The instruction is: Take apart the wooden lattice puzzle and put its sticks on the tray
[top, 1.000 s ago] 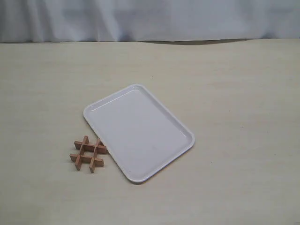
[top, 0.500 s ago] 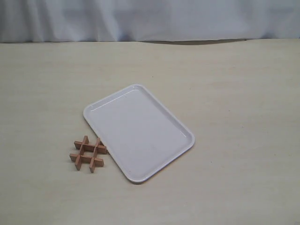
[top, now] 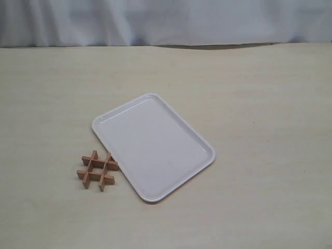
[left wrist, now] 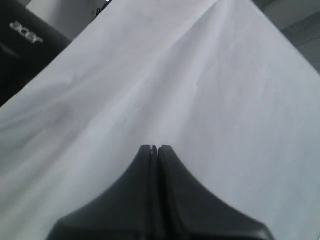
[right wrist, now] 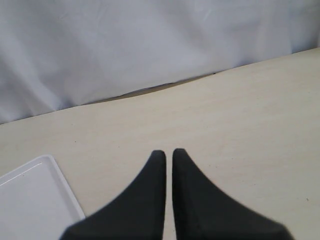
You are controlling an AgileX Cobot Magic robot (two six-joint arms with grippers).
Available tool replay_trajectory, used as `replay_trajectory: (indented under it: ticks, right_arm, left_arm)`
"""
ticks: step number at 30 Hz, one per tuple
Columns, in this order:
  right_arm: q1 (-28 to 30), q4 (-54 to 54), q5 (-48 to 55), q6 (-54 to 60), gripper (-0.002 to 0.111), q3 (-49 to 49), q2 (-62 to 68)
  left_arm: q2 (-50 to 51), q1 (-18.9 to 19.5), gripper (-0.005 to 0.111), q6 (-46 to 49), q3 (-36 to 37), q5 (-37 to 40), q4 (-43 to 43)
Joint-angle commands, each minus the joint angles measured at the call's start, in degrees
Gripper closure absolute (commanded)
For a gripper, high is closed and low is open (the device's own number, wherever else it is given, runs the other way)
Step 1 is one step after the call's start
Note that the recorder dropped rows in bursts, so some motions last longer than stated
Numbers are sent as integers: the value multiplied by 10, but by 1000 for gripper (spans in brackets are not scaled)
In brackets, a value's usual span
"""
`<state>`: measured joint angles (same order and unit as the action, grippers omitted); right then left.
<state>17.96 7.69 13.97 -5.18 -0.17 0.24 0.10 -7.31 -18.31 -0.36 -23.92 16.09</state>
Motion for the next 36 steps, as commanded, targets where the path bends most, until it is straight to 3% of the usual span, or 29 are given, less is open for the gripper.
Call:
replay_trajectory:
  ticks: [1,5,10,14,19,21,28,30,33,36]
  right_arm:
    - [-2,-4,1,0,104,2,-2]
    - [-2,-4,1,0,104,2,-2]
    - [-2,-4,1,0,104,2,-2]
    - [-2,-4,1,0,104,2,-2]
    - [-2,-4,1,0,104,2,-2]
    - [-2,-4,1,0,104,2,-2]
    - [-2,-4,1,0,104,2,-2]
    - [-2,-4,1,0,104,2,-2]
    - [-2,-4,1,0,104,2,-2]
    - [-2,-4,1,0,104,2,-2]
  left_arm:
    - [50,-1,107,23,-74,-8,-17]
    - [175,-1,107,106,-173,105,-62]
    - [368,-1,107,135,-281,256,-128]
    - [530,-1,107,139,-363,443,-195]
    - [702,-10,107,189,-450,689,-181]
    - [737,-39,107,208,-456,709,-170]
    - [754,-215,107,152,-440,687,-203]
    - [767,-248,107,148,-424,684,-201]
    - [785,-278,107,148,-405,670,-191]
    - [800,-285,107,148,-398,650,-152]
